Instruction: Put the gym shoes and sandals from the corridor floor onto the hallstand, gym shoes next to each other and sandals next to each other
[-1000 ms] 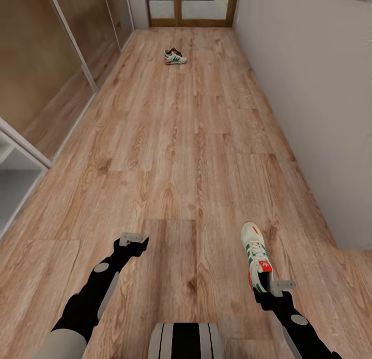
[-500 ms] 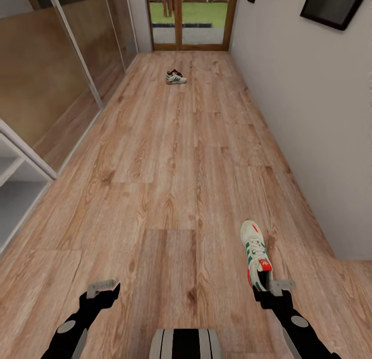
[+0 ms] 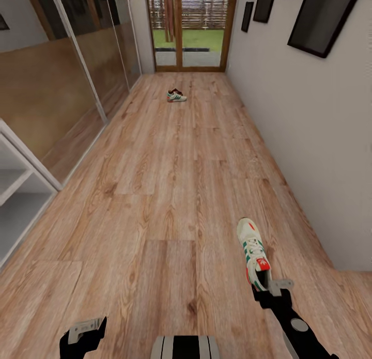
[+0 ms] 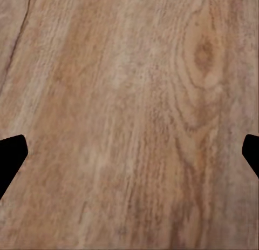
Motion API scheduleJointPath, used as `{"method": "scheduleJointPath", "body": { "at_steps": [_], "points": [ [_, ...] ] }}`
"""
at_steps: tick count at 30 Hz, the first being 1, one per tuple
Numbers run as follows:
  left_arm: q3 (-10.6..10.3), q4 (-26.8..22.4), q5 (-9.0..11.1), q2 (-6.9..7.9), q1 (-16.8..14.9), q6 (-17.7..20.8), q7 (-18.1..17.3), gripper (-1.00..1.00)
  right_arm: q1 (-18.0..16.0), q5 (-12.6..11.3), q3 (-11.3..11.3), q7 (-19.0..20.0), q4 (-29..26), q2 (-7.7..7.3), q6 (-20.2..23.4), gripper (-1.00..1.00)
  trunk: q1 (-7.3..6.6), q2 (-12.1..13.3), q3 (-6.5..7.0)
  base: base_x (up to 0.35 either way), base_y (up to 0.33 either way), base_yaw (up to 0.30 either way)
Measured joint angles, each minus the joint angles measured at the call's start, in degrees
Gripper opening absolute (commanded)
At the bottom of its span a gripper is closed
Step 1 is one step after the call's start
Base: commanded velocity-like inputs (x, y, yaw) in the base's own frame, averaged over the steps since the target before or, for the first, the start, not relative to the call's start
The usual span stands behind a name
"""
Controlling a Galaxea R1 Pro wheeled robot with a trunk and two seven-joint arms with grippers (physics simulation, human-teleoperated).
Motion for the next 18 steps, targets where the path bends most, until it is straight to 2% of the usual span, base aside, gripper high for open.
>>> {"method": "scheduleJointPath", "body": {
  "at_steps": [2,3,9,13,18],
  "points": [
    [2.39,0.42,-0.13,-0.03,0.11,-0.51,-0.47,1.0,1.06,0.54,-0.01,-0.09,0.23,-0.12,-2.15,-1.0,-0.05,0.03,0.62,0.0,0.0,-0.049],
    [3.55,0.57,-0.35,-0.1,0.85,-0.72,-0.73,1.0,3.39,0.7,-0.05,-0.3,0.22,-0.15,-4.63,-1.0,-0.08,0.04,0.93,0.0,0.0,-0.058],
    [3.85,0.63,-0.56,-0.28,1.76,-0.98,-0.85,1.0,7.58,0.53,-0.07,-0.53,2.99,-0.01,-11.24,-1.0,-0.23,0.12,2.8,0.0,0.0,-0.061],
    [3.87,0.28,-0.53,-0.31,3.67,-1.09,-0.81,1.0,8.7,0.42,-0.17,-0.55,11.39,0.04,-20.42,-1.0,-0.33,0.18,4.04,0.0,0.0,-0.063],
    [3.75,0.52,-0.53,-0.32,4.07,-1.12,-0.78,1.0,8.8,0.12,-0.33,-0.57,14.98,0.21,-23.53,-1.0,-0.46,0.24,5.51,0.0,0.0,-0.046]
  ]
}}
